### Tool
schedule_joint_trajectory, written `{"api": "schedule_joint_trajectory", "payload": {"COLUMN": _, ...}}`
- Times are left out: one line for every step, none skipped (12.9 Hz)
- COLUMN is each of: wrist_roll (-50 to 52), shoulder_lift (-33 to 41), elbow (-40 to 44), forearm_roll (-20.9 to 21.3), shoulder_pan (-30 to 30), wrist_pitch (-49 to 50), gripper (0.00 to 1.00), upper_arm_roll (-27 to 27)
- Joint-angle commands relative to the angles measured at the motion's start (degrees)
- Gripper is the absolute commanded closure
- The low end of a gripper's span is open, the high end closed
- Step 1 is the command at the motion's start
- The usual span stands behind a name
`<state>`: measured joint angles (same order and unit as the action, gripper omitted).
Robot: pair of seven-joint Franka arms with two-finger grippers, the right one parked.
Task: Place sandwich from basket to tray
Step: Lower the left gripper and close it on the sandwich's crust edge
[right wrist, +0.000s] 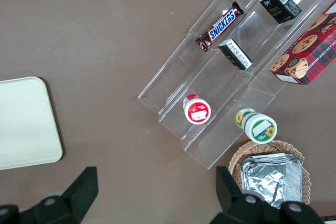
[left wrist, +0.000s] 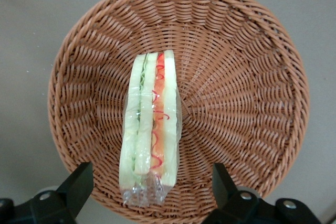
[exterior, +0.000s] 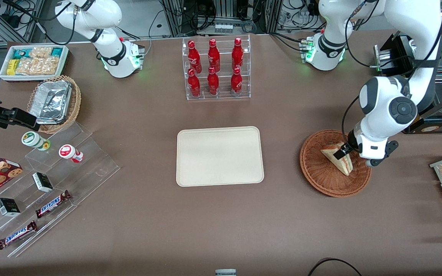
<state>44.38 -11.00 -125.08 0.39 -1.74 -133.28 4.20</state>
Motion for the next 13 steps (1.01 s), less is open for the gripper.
{"api": "schedule_joint_trajectory", "payload": {"wrist_roll": 1.67, "shoulder_lift": -1.65, "elbow": -0.25, "forearm_roll": -0.13, "shoulder_pan": -0.20, "wrist_pitch": -1.55, "gripper": 0.00, "upper_arm_roll": 0.02}}
{"api": "schedule_joint_trajectory", "payload": {"wrist_roll": 1.67, "shoulder_lift": -2.09, "elbow": -0.16, "forearm_roll": -0.13, "shoulder_pan": -0.19, "wrist_pitch": -1.89, "gripper": 0.00, "upper_arm_roll": 0.02}}
{"api": "schedule_joint_trajectory", "payload": {"wrist_roll": 1.67, "shoulder_lift": -2.62, "elbow": -0.25, "forearm_roll": -0.13, "shoulder_pan": -0.19, "wrist_pitch": -2.42, "gripper": 0.00, "upper_arm_roll": 0.02}}
{"api": "schedule_joint_trajectory", "payload": {"wrist_roll": 1.67, "shoulder_lift": -3.15, "elbow": -0.25, "forearm_roll": -0.13, "shoulder_pan": -0.19, "wrist_pitch": -3.03, "gripper": 0.00, "upper_arm_roll": 0.02}}
{"api": "schedule_joint_trajectory", "payload": {"wrist_roll": 1.67, "shoulder_lift": -3.50, "elbow": -0.34, "forearm_roll": 0.04, "shoulder_pan": -0.19, "wrist_pitch": -3.65, "gripper": 0.00, "upper_arm_roll": 0.02}}
{"api": "schedule_joint_trajectory", "payload": {"wrist_roll": 1.67, "shoulder_lift": -4.11, "elbow": -0.25, "forearm_roll": 0.13, "shoulder_pan": -0.19, "wrist_pitch": -3.74, "gripper": 0.01, "upper_arm_roll": 0.02}}
{"api": "schedule_joint_trajectory", "payload": {"wrist_roll": 1.76, "shoulder_lift": -4.38, "elbow": -0.25, "forearm_roll": 0.13, "shoulder_pan": -0.02, "wrist_pitch": -4.09, "gripper": 0.11, "upper_arm_roll": 0.02}}
{"api": "schedule_joint_trajectory", "payload": {"wrist_roll": 1.85, "shoulder_lift": -4.56, "elbow": -0.34, "forearm_roll": 0.13, "shoulder_pan": -0.02, "wrist_pitch": -4.53, "gripper": 0.26, "upper_arm_roll": 0.02}}
{"api": "schedule_joint_trajectory", "payload": {"wrist_roll": 1.85, "shoulder_lift": -4.56, "elbow": -0.34, "forearm_roll": 0.13, "shoulder_pan": 0.07, "wrist_pitch": -4.54, "gripper": 0.44, "upper_arm_roll": 0.02}}
{"api": "schedule_joint_trajectory", "payload": {"wrist_roll": 1.85, "shoulder_lift": -4.47, "elbow": -0.34, "forearm_roll": 0.13, "shoulder_pan": 0.07, "wrist_pitch": -4.45, "gripper": 0.67, "upper_arm_roll": 0.02}}
{"api": "schedule_joint_trajectory", "payload": {"wrist_roll": 1.76, "shoulder_lift": -4.38, "elbow": -0.34, "forearm_roll": 0.13, "shoulder_pan": 0.07, "wrist_pitch": -4.19, "gripper": 0.83, "upper_arm_roll": 0.02}}
{"api": "schedule_joint_trajectory", "payload": {"wrist_roll": 1.67, "shoulder_lift": -4.04, "elbow": -0.25, "forearm_roll": 0.13, "shoulder_pan": 0.16, "wrist_pitch": -3.84, "gripper": 0.95, "upper_arm_roll": 0.02}}
{"api": "schedule_joint_trajectory", "payload": {"wrist_roll": 1.41, "shoulder_lift": -3.60, "elbow": 0.01, "forearm_roll": 0.13, "shoulder_pan": 0.16, "wrist_pitch": -3.05, "gripper": 1.00, "upper_arm_roll": 0.02}}
